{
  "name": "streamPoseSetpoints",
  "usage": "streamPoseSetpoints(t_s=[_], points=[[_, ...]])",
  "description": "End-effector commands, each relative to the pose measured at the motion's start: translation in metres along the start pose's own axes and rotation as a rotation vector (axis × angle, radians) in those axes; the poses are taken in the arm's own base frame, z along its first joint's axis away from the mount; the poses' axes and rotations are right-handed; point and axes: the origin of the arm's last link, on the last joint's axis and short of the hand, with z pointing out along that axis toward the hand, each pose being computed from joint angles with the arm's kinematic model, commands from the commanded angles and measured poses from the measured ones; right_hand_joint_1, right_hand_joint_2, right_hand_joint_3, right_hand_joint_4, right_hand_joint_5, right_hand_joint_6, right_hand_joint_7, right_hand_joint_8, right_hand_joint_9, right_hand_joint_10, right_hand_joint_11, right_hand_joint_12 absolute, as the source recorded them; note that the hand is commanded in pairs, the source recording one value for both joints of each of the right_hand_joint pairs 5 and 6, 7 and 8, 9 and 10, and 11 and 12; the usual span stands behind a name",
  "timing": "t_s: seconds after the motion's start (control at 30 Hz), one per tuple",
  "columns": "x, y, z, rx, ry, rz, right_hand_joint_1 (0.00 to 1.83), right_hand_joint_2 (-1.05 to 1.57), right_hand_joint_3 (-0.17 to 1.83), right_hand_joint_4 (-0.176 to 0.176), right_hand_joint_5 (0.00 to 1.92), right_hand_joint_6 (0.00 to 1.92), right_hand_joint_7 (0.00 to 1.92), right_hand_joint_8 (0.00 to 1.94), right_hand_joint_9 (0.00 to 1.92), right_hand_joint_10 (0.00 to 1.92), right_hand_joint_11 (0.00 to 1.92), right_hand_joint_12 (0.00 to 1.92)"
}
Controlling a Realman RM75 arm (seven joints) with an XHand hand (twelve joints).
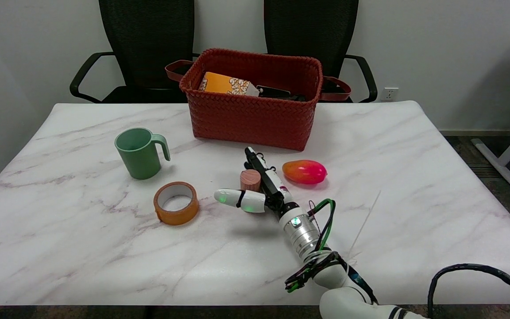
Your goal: Pick up the wooden cylinder.
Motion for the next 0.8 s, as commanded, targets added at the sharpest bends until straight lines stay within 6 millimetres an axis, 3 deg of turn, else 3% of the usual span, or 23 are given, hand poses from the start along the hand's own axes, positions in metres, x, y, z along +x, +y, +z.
streamPoseSetpoints(t_s=[0.03, 0.2, 0.4, 0.5, 0.57, 0.63, 0.67, 0.8], points=[[-0.0020, 0.0047, 0.0041, -0.018, -0.014, 0.022, 0.92, 0.61, -0.17, 0.000, 0.00, 0.00, 0.06, 0.06, 0.17, 0.17, 0.28, 0.28], [-0.0034, 0.0077, 0.0037, -0.029, -0.013, 0.036, 0.91, 0.61, -0.17, 0.000, 0.01, 0.01, 0.38, 0.38, 0.30, 0.30, 0.37, 0.37], [-0.0028, 0.0102, 0.0044, -0.038, -0.007, 0.040, 0.90, 0.66, -0.17, 0.000, 0.26, 0.26, 0.70, 0.70, 0.55, 0.55, 0.57, 0.57], [-0.0017, 0.0100, 0.0051, -0.038, -0.002, 0.043, 0.89, 0.71, -0.17, 0.000, 0.40, 0.40, 0.88, 0.88, 0.73, 0.73, 0.92, 0.92], [-0.0009, 0.0097, 0.0058, -0.038, 0.001, 0.047, 0.88, 0.76, -0.17, 0.000, 0.53, 0.53, 1.06, 1.06, 0.89, 0.89, 1.34, 1.34], [-0.0004, 0.0092, 0.0066, -0.037, 0.004, 0.059, 0.86, 0.79, -0.17, 0.000, 0.60, 0.60, 1.18, 1.18, 1.01, 1.01, 1.50, 1.50], [-0.0002, 0.0089, 0.0069, -0.036, 0.005, 0.068, 0.84, 0.82, -0.17, 0.000, 0.74, 0.74, 1.34, 1.34, 1.18, 1.18, 1.64, 1.64], [0.0011, 0.0065, 0.0074, -0.026, 0.015, 0.086, 0.82, 0.87, -0.17, 0.000, 0.84, 0.84, 1.40, 1.40, 1.30, 1.30, 1.61, 1.61]])
